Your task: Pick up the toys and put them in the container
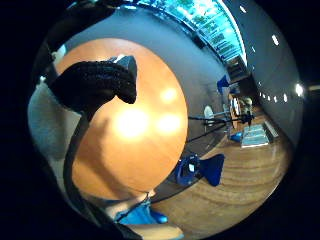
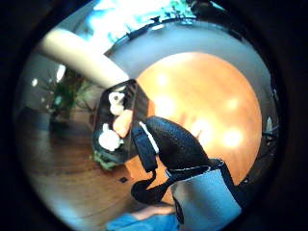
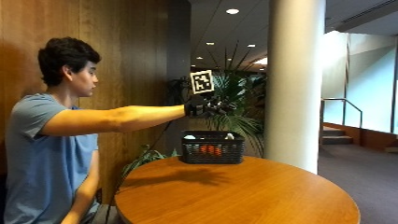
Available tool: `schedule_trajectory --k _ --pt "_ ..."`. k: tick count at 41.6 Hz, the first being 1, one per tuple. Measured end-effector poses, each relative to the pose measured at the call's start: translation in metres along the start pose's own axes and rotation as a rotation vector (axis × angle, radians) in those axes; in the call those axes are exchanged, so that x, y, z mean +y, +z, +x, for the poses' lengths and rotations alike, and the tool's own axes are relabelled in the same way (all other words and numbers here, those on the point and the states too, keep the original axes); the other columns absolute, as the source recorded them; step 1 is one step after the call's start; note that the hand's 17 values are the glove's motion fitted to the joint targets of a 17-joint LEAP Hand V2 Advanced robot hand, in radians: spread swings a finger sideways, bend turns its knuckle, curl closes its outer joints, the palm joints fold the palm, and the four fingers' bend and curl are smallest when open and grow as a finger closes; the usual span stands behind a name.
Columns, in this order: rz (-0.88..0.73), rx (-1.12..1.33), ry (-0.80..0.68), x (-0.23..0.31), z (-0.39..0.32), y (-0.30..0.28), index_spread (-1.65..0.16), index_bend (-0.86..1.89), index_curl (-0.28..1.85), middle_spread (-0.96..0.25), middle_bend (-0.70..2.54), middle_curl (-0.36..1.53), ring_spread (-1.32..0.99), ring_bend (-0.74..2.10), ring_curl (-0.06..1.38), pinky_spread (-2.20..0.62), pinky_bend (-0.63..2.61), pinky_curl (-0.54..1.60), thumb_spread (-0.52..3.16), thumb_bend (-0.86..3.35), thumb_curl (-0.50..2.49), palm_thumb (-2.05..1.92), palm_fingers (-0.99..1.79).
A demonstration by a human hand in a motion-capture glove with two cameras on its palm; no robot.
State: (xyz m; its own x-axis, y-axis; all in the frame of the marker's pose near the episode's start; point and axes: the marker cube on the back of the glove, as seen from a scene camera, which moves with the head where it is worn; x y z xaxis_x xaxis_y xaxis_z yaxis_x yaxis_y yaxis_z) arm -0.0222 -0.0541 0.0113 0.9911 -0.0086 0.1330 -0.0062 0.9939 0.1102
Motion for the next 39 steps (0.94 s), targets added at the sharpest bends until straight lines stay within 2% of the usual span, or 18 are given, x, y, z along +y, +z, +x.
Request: schedule_trajectory --k 3,9,18,22,28,35,39 --pt "-0.007 0.005 0.076 0.000 0.017 0.006 -0.34 0.15 0.32 0.05 0.20 0.44 0.07 0.62 0.20 0.03 1.38 0.35 1.17 -0.05 0.22 -0.07 -0.03" --pt "-0.047 0.060 -0.040 0.010 0.051 0.023 -0.33 0.16 0.32 0.05 0.21 0.44 0.06 0.61 0.20 0.04 1.32 0.33 1.18 -0.05 0.21 -0.06 -0.04" --pt "-0.117 0.046 0.103 0.009 0.072 0.042 -0.32 0.17 0.33 0.05 0.25 0.45 0.02 0.54 0.19 0.01 1.09 0.28 1.20 -0.04 0.21 -0.06 -0.11" --pt "-0.118 0.121 0.057 0.012 0.082 0.045 -0.30 0.20 0.35 0.04 0.25 0.45 -0.05 0.47 0.18 -0.04 0.97 0.25 1.21 -0.04 0.20 -0.05 -0.11" --pt "-0.062 0.076 -0.008 0.015 0.076 0.043 -0.29 0.18 0.36 0.04 0.22 0.44 -0.10 0.41 0.17 -0.07 0.89 0.24 1.23 -0.04 0.20 -0.05 -0.08" --pt "-0.039 0.145 -0.036 0.022 0.092 0.049 -0.28 0.18 0.37 0.02 0.22 0.44 -0.15 0.41 0.18 -0.10 0.86 0.24 1.24 -0.04 0.20 -0.05 0.02" --pt "-0.047 0.215 0.007 0.024 0.107 0.052 -0.28 0.18 0.37 0.02 0.22 0.44 -0.17 0.40 0.19 -0.11 0.85 0.25 1.25 -0.04 0.20 -0.05 0.02"
